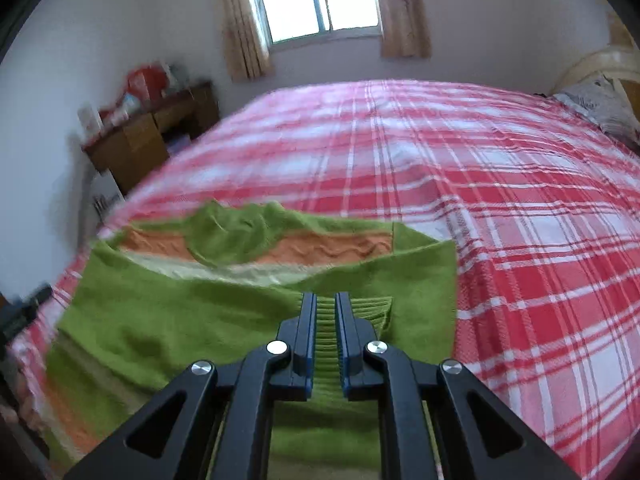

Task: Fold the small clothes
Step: 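Grasp the ribbed sweater hem with the right tool, then lift the hem and fold it toward the collar with the right tool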

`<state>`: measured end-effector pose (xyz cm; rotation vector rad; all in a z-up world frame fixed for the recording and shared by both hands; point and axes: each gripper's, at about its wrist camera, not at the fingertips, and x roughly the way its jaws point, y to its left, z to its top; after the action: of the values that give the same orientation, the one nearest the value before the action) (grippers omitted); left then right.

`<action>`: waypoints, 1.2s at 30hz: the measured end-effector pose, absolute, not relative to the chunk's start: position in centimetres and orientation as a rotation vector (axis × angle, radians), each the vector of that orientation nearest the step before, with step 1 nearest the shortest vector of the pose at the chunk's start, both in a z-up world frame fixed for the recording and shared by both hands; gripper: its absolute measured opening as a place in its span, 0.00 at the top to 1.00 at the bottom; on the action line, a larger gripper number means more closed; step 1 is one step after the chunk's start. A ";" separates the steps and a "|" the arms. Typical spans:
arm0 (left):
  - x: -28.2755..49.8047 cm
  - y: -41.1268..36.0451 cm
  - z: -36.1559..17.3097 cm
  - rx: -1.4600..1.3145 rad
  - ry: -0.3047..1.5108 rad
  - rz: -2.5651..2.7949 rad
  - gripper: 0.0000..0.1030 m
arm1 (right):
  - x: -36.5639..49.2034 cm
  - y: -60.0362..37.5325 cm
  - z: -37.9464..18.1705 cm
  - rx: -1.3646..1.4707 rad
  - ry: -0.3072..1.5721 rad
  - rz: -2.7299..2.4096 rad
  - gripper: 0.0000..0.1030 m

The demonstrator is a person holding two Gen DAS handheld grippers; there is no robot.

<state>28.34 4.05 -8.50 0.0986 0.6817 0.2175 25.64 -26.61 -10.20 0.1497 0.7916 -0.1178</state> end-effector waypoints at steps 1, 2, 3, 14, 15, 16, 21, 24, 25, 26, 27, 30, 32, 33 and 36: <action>28.8 3.8 -9.0 0.123 0.705 0.230 0.00 | 26.1 -26.8 -11.2 0.160 0.834 -0.117 0.91; 29.4 3.7 -10.2 0.156 0.747 0.242 0.00 | 26.0 -27.4 -11.3 0.197 0.815 -0.104 0.91; 29.7 3.8 -10.8 0.168 0.771 0.244 0.00 | 26.0 -28.0 -11.1 0.234 0.819 -0.091 0.91; 21.4 8.9 -8.5 0.127 0.685 0.053 0.00 | 13.2 -29.3 -5.2 0.183 0.699 -0.029 0.91; 19.9 9.5 -8.5 0.120 0.679 0.028 0.00 | 11.1 -29.5 -4.5 0.162 0.684 -0.035 0.91; 19.0 9.8 -8.5 0.118 0.678 0.015 0.00 | 9.4 -29.7 -3.9 0.148 0.673 -0.041 0.91; 12.8 11.8 -9.3 0.096 0.688 -0.066 0.00 | 0.3 -31.8 -2.0 0.175 0.683 -0.018 0.81; 10.4 12.3 -9.4 0.069 0.703 -0.124 0.00 | -3.6 -32.2 -2.3 0.224 0.690 -0.001 0.44; 9.9 12.4 -9.4 0.073 0.703 -0.131 0.00 | -4.4 -32.0 -2.7 0.224 0.689 0.009 0.43; 9.2 12.3 -9.4 0.081 0.702 -0.136 0.00 | -5.3 -31.6 -3.3 0.226 0.701 0.037 0.43; 8.4 12.2 -9.5 0.093 0.703 -0.140 0.00 | -5.7 -31.1 -3.8 0.227 0.721 0.064 0.43; 6.6 11.6 -9.7 0.122 0.707 -0.158 0.00 | -7.4 -28.9 -6.4 0.211 0.815 0.149 0.43; 5.1 11.4 -9.9 0.138 0.699 -0.179 0.00 | -8.5 -27.7 -8.4 0.219 0.878 0.180 0.43; 4.6 11.6 -9.9 0.143 0.699 -0.185 0.00 | -8.9 -27.4 -9.0 0.221 0.897 0.183 0.43; 3.6 11.7 -10.1 0.160 0.696 -0.185 0.00 | -10.7 -26.4 -11.4 0.255 0.947 0.194 0.43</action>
<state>3.56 11.69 -10.11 0.1605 0.6955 -0.1849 -10.72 -26.37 -11.40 0.2555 0.9466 0.1943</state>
